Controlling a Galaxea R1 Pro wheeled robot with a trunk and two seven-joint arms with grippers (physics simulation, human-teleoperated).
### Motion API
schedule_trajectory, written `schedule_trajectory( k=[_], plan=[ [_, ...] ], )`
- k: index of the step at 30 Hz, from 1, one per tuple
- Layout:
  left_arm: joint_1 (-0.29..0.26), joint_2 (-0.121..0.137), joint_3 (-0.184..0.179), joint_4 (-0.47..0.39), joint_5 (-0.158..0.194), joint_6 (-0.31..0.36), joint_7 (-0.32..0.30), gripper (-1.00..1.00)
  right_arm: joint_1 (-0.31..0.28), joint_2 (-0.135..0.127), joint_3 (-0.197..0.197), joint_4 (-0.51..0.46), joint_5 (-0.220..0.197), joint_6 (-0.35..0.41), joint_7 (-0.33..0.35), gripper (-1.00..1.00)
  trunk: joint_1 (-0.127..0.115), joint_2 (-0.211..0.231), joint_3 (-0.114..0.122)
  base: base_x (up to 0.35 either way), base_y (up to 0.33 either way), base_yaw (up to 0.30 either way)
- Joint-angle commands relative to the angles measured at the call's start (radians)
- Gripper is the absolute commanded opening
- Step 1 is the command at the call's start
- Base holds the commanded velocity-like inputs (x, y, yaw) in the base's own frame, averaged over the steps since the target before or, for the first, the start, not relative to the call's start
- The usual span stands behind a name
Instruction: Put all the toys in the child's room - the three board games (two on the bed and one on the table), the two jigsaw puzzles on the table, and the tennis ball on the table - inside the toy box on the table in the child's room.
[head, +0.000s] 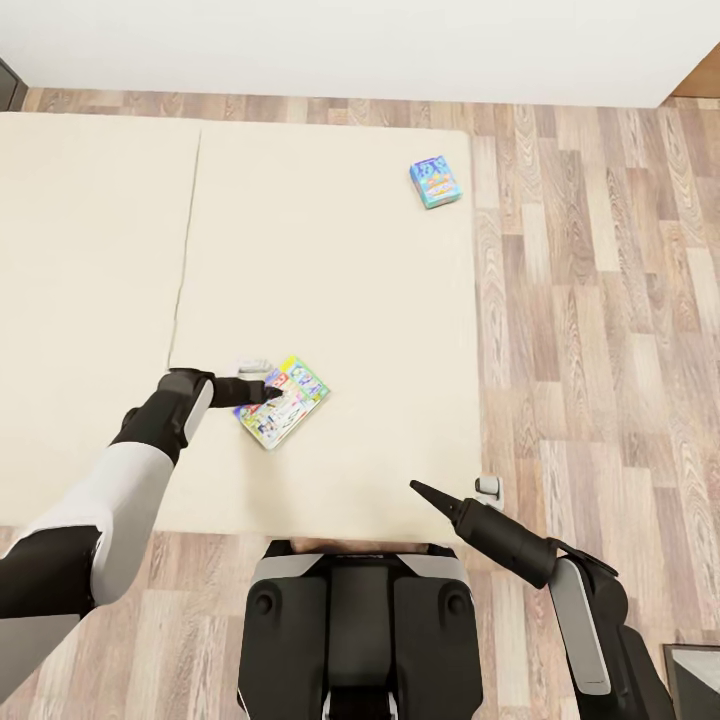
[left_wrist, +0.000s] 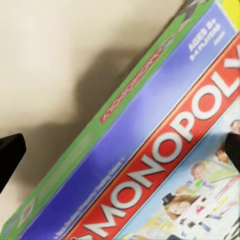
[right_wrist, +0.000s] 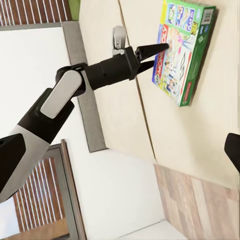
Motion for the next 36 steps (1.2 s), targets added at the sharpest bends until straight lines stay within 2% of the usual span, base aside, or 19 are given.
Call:
schedule_trajectory(
  k=[1,8,9,36],
  plan=[
    [0.0,-0.001,0.005,0.005,-0.004,0.011,-0.01,1.0,-0.001,0.001,-0.002,0.0,0.0,0.005,0.003,1.0,0.001,-0.001,-0.001,0.0,-0.128,0.0],
    [0.0,-0.001,0.005,0.003,-0.008,0.027,-0.011,1.0,-0.001,0.002,-0.002,0.0,0.001,0.005,0.003,1.0,0.001,-0.001,-0.001,0.0,-0.052,0.0],
    [0.0,-0.001,0.005,0.077,0.018,0.047,-0.011,1.0,-0.001,0.002,-0.002,0.0,0.002,0.005,0.003,1.0,0.001,-0.001,-0.001,0.0,-0.143,0.0],
    [0.0,-0.001,0.005,0.077,0.018,0.048,-0.012,1.0,-0.001,0.003,-0.001,0.0,0.002,0.005,0.003,1.0,0.001,-0.001,-0.001,0.0,-0.152,0.0]
  ],
)
